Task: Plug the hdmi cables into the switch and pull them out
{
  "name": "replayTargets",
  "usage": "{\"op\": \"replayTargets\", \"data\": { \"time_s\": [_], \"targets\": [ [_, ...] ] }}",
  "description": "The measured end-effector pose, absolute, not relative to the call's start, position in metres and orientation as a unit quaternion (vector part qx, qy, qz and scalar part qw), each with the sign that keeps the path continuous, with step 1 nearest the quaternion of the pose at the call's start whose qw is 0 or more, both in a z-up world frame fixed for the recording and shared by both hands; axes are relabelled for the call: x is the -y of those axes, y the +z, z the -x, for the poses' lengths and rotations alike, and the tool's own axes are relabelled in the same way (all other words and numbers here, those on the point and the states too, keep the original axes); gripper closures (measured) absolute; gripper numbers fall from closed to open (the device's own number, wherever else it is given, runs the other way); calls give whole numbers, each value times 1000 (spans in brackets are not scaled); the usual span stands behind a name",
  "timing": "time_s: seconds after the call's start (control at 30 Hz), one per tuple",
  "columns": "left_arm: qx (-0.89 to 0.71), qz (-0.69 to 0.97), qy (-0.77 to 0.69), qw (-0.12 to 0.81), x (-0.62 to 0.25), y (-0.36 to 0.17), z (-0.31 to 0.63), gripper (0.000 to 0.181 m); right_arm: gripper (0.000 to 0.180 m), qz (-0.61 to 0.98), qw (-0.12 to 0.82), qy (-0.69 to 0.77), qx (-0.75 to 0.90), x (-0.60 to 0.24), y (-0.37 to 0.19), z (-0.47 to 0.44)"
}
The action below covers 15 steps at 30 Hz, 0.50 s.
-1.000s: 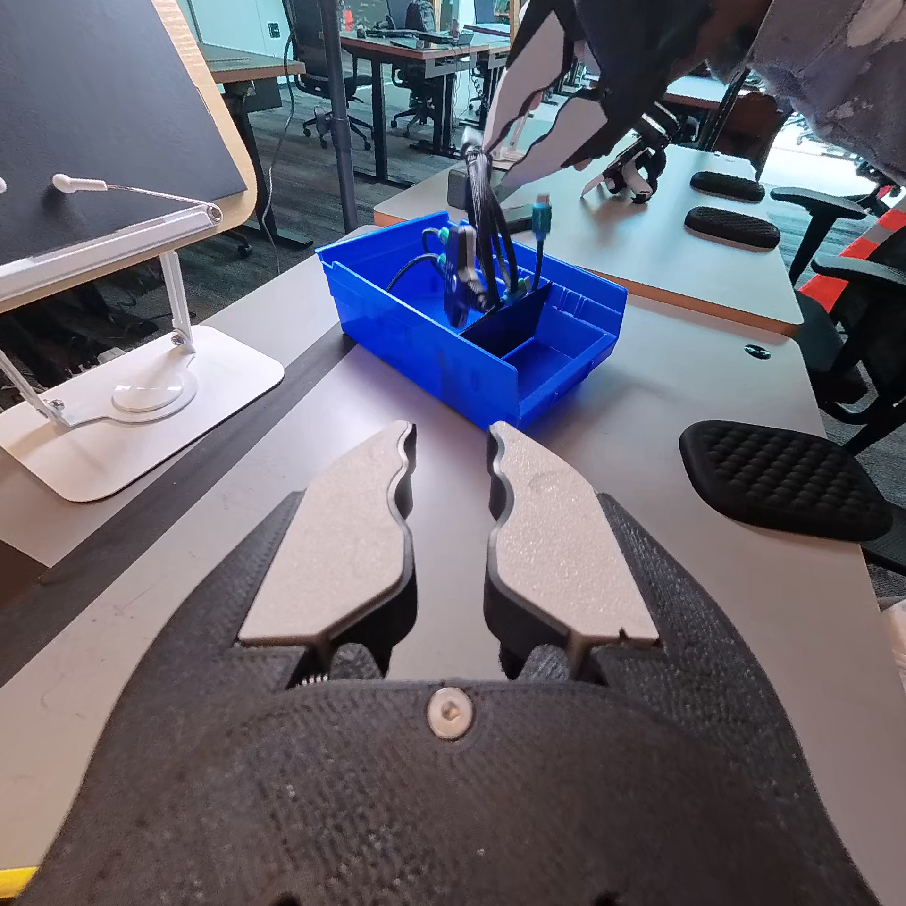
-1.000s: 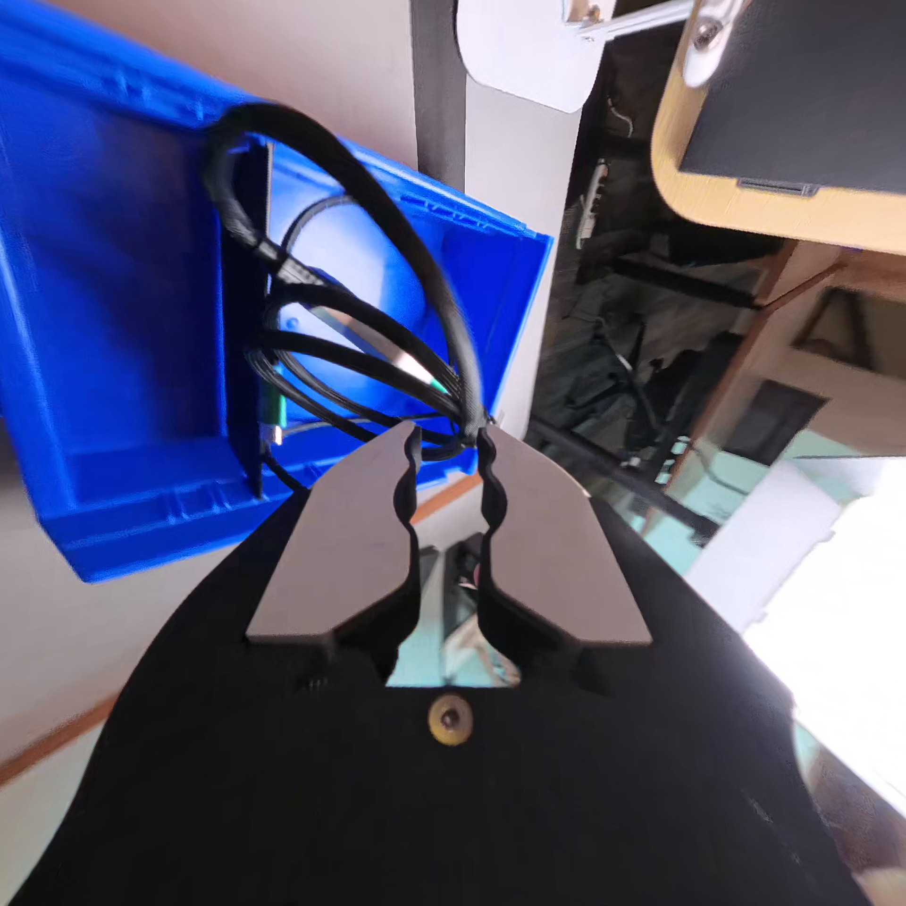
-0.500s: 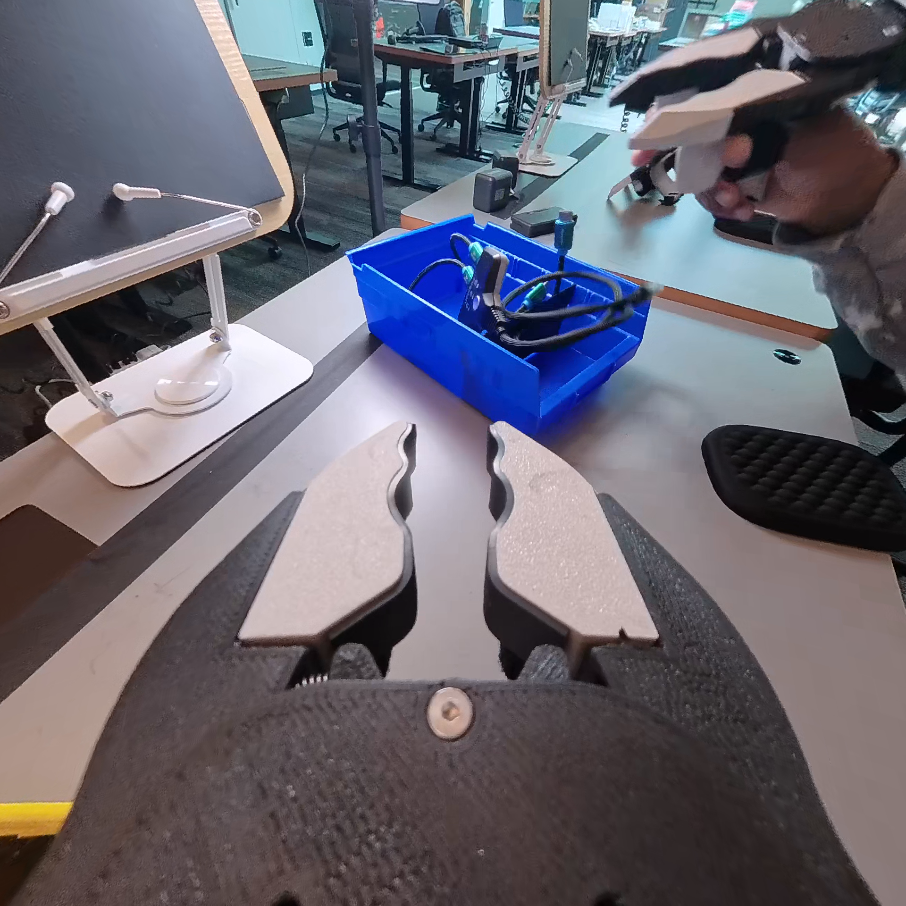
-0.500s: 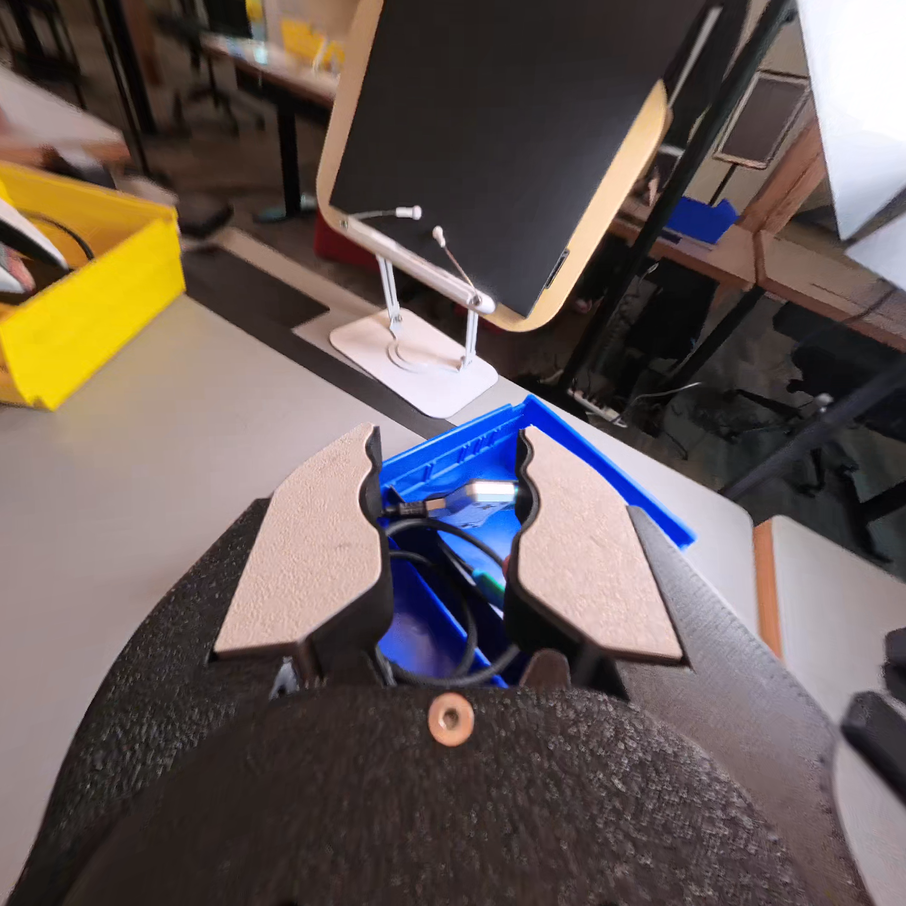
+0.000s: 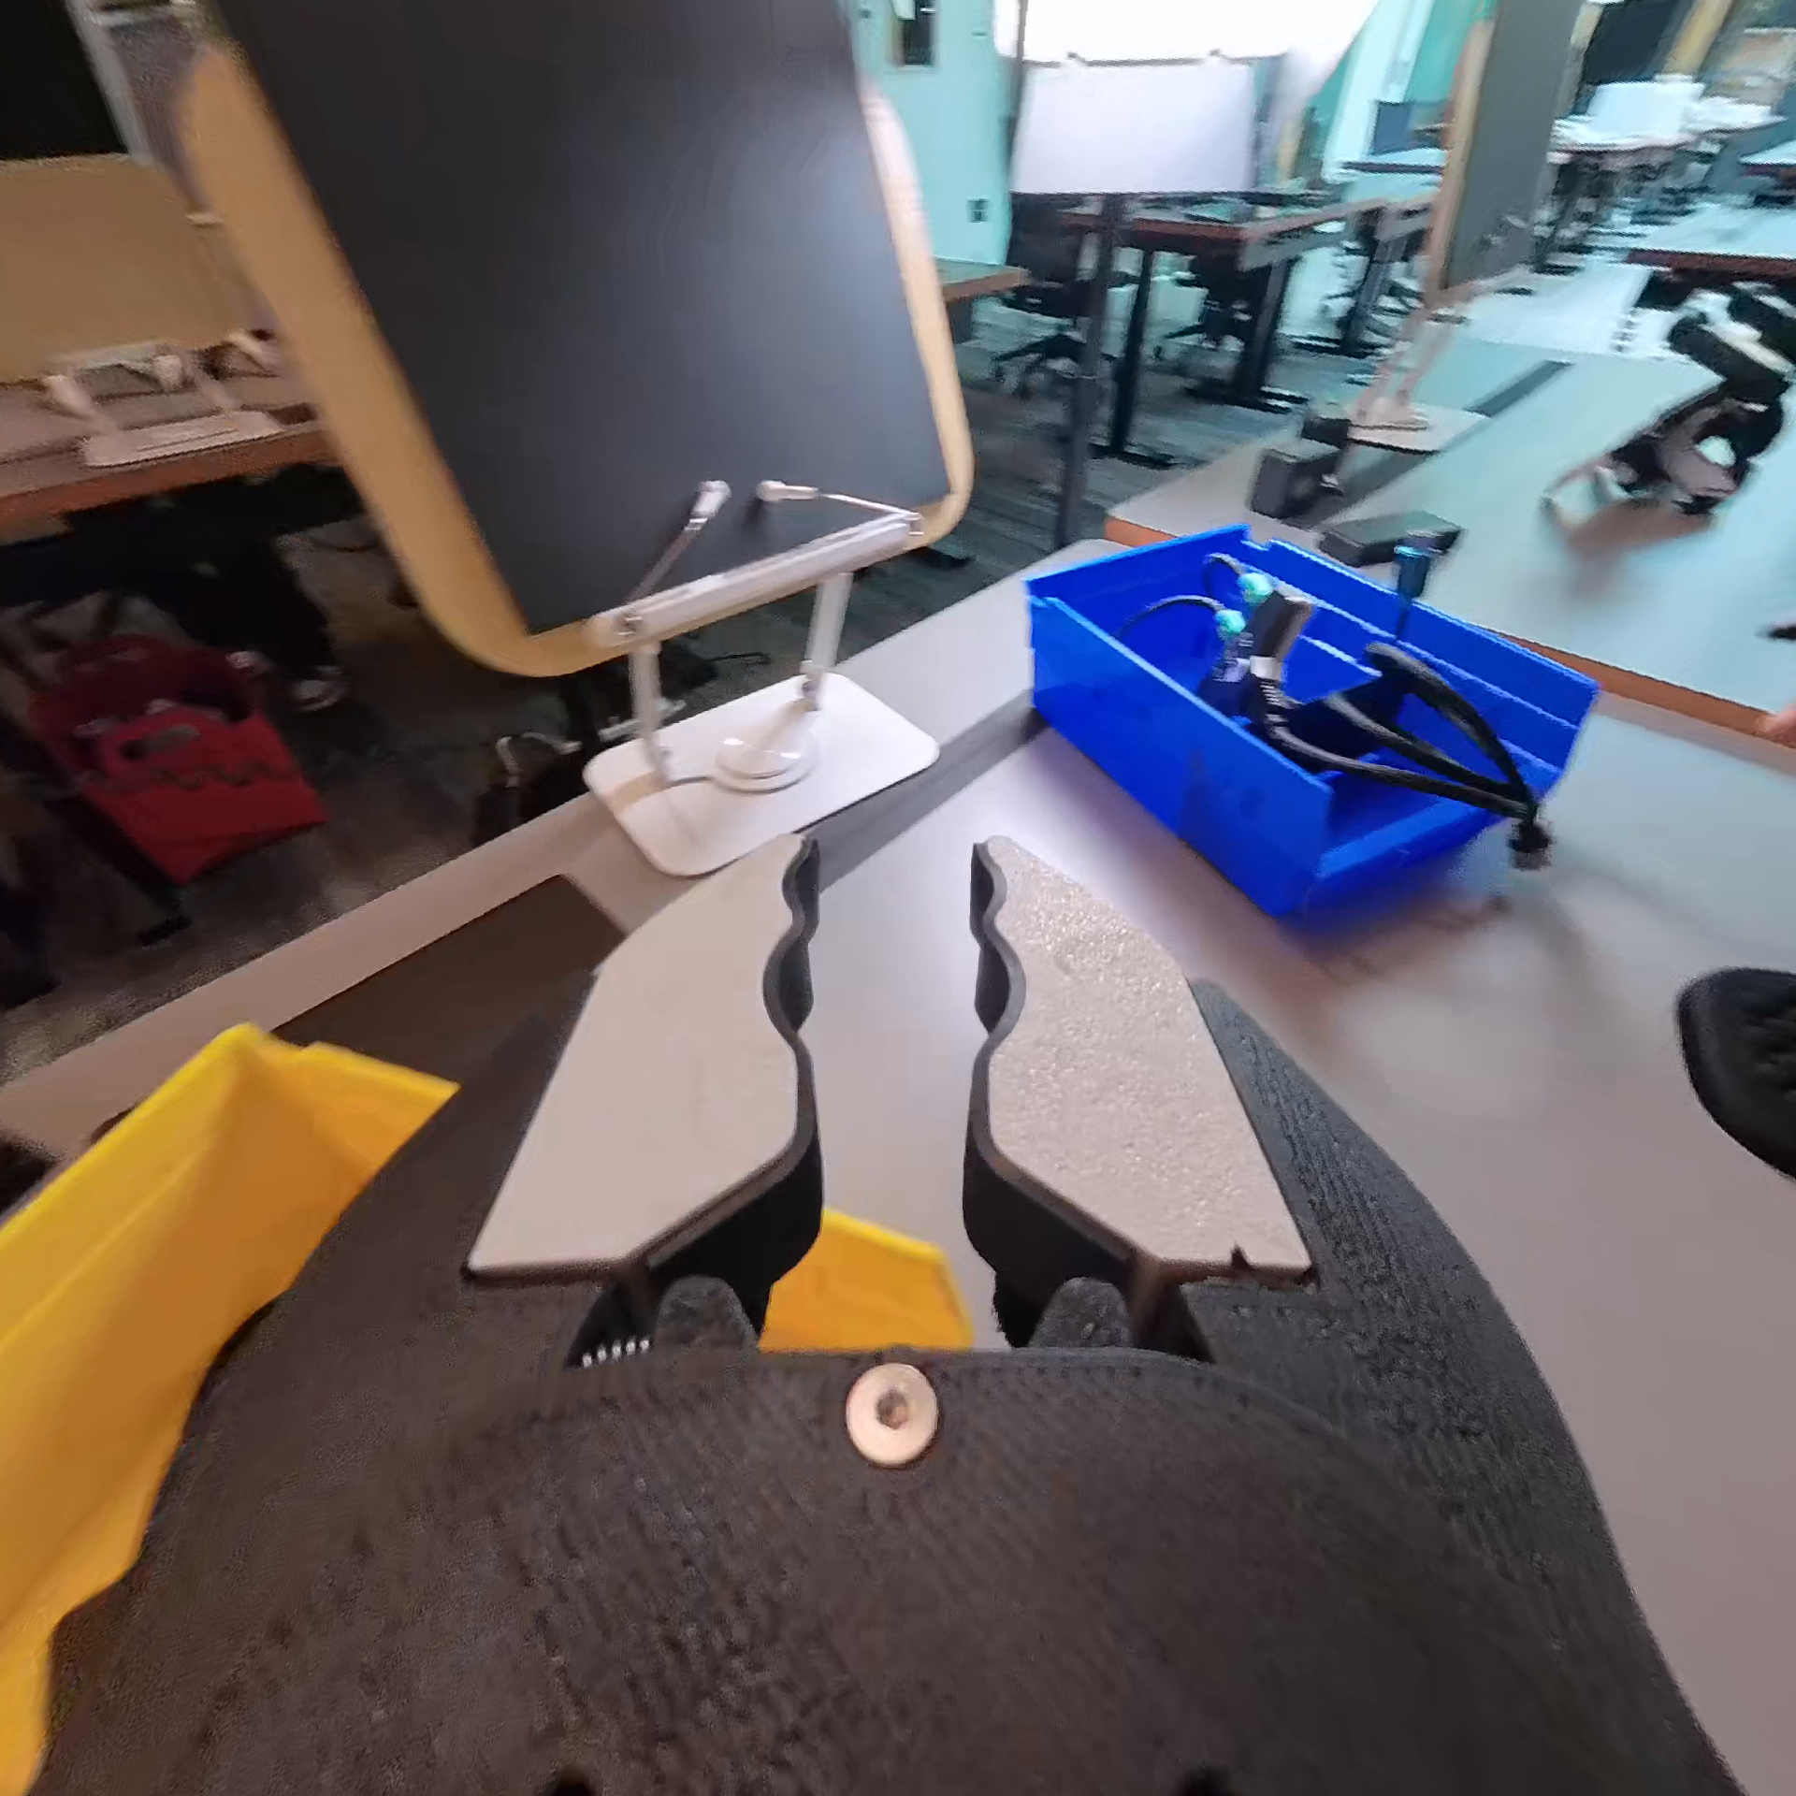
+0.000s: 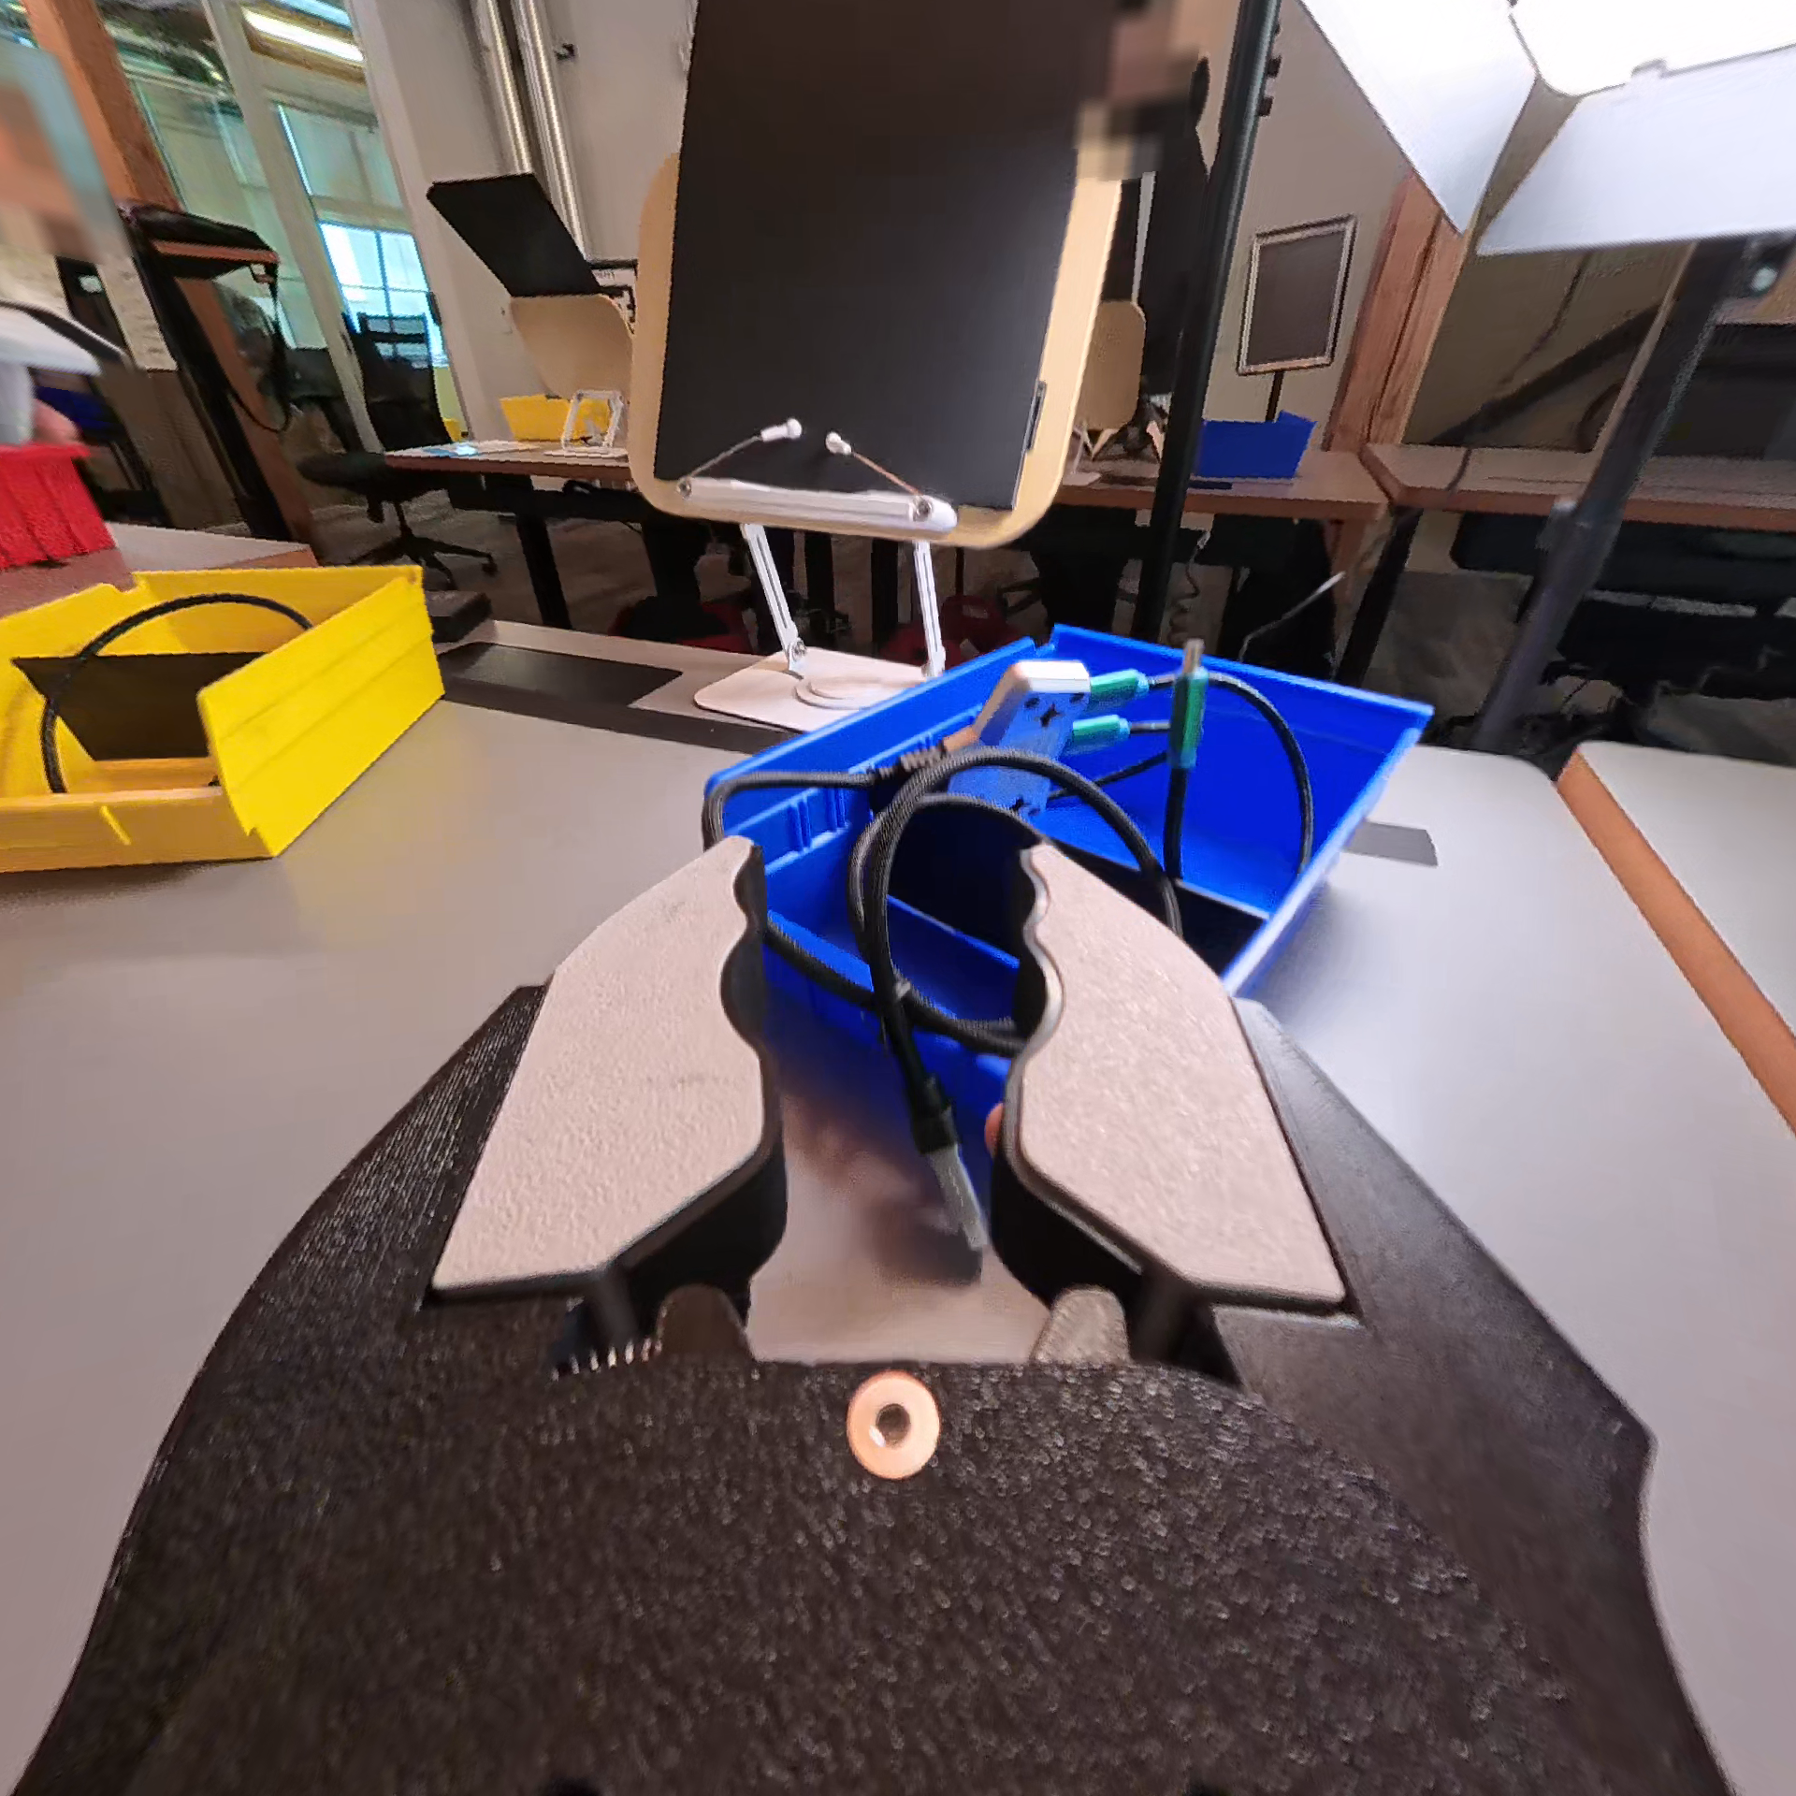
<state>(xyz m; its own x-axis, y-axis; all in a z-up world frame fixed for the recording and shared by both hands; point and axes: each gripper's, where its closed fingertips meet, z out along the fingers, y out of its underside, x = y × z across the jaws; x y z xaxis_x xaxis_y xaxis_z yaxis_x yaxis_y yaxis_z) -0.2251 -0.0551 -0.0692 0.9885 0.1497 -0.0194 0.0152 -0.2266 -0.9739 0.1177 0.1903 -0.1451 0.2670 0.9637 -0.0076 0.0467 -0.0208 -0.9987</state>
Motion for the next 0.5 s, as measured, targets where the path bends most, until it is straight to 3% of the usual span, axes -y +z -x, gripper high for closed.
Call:
{"op": "replayTargets", "data": {
  "time_s": [0.23,0.4,0.5],
  "targets": [
    [127,840,184,494,126,-93,312,146,133,590,547,447,391,-197,-162,-138],
    [143,922,161,323,152,-149,365,139,133,581,553,460,381,-192,-159,-137],
    [157,936,140,281,160,-167,394,141,134,578,565,449,380,-192,-155,-143]
  ]
}}
